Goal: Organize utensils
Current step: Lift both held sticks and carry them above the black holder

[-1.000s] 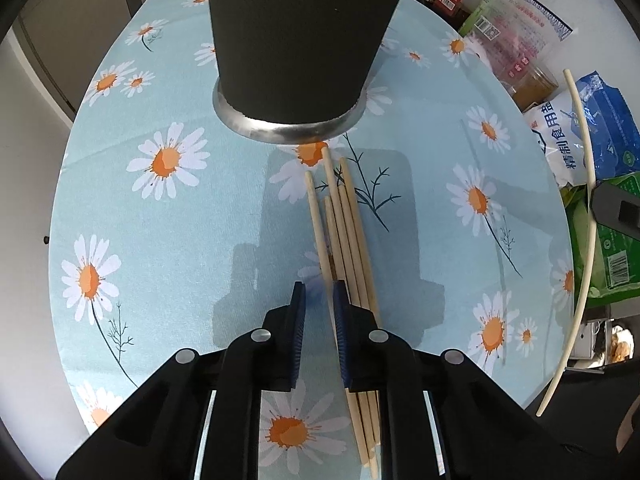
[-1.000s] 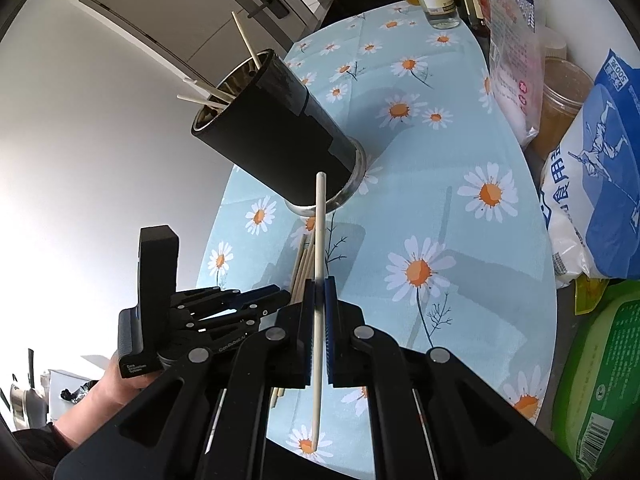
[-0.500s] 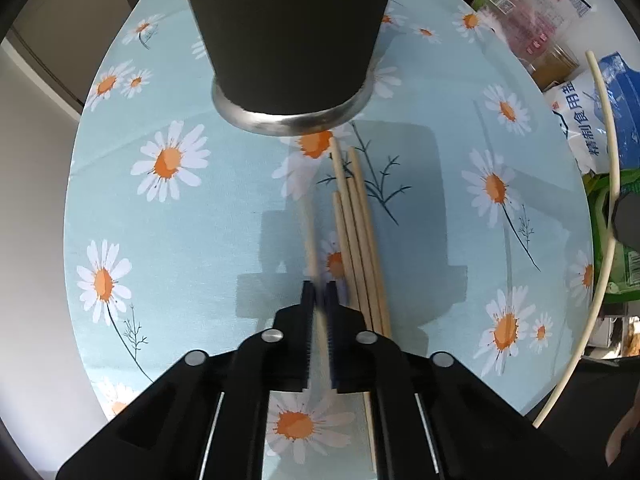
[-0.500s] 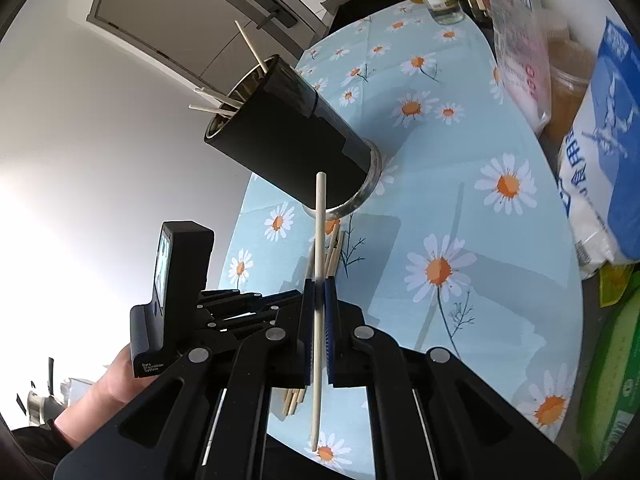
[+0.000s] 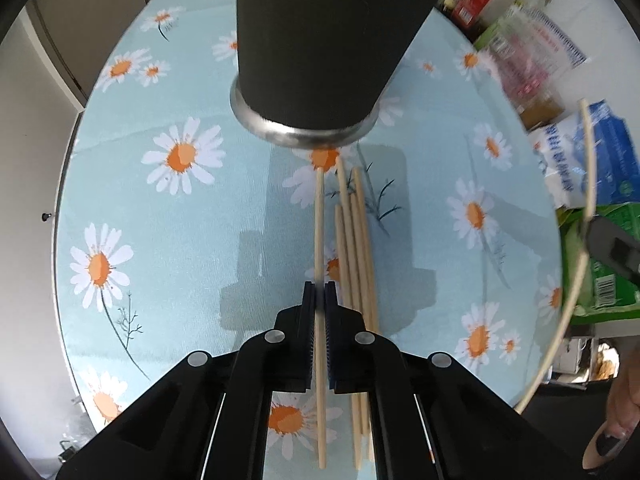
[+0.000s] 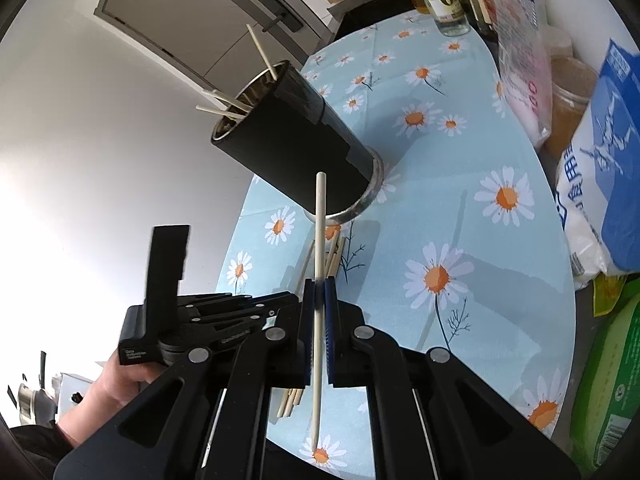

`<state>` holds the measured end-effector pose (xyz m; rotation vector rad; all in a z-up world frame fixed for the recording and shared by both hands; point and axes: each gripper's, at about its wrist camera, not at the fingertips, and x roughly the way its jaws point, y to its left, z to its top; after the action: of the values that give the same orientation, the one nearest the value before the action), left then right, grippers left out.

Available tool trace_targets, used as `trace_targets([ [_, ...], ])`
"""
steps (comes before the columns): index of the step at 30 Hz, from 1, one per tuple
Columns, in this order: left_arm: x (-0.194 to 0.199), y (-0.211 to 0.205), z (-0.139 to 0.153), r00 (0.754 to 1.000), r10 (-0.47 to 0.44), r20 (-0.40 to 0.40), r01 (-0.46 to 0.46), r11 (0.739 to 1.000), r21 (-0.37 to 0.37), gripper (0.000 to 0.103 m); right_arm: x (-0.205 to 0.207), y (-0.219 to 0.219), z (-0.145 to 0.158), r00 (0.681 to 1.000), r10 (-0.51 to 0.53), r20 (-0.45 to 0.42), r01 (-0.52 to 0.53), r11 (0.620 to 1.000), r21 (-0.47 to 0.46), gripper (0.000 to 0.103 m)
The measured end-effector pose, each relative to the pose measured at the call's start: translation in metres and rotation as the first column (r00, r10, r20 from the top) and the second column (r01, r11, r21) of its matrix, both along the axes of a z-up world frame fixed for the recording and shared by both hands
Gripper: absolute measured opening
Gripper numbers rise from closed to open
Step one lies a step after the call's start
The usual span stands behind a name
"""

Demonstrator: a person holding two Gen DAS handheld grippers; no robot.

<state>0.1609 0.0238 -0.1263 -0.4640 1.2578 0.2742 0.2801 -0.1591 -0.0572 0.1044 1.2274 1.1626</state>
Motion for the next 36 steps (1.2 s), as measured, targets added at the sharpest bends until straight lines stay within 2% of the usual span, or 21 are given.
trace_targets([
  [7,-0.021,0.003,0.043,0.987,0.045,0.154,-0.041,0.999,-0.03,0.004,0.001,0.012,0.014,0.998,0.041,0.053,-0.043,0.998,0.038,0.005],
  [13,-0.035,-0.006,0.085,0.967,0.034,0.253,-0.029,0.999,-0.022,0.004,0.001,0.022,0.032,0.993,0.066,0.101,-0.072,0.995,0.064,0.005],
  [25,-0.04,0.003,0.149,0.903,0.028,0.428,-0.033,0.999,0.004,0.004,-0.005,0.036,0.073,0.983,0.077,0.164,-0.1,0.986,0.137,0.005],
  [30,-0.039,0.013,0.162,0.868,0.022,0.497,-0.028,1.0,0.005,0.004,-0.006,0.039,0.086,0.98,0.052,0.193,-0.084,0.983,0.162,0.005],
  [36,-0.039,0.019,0.182,0.829,-0.011,0.558,-0.001,1.0,0.021,0.004,-0.005,0.043,0.112,0.971,-0.023,0.239,-0.04,0.966,0.257,0.005],
])
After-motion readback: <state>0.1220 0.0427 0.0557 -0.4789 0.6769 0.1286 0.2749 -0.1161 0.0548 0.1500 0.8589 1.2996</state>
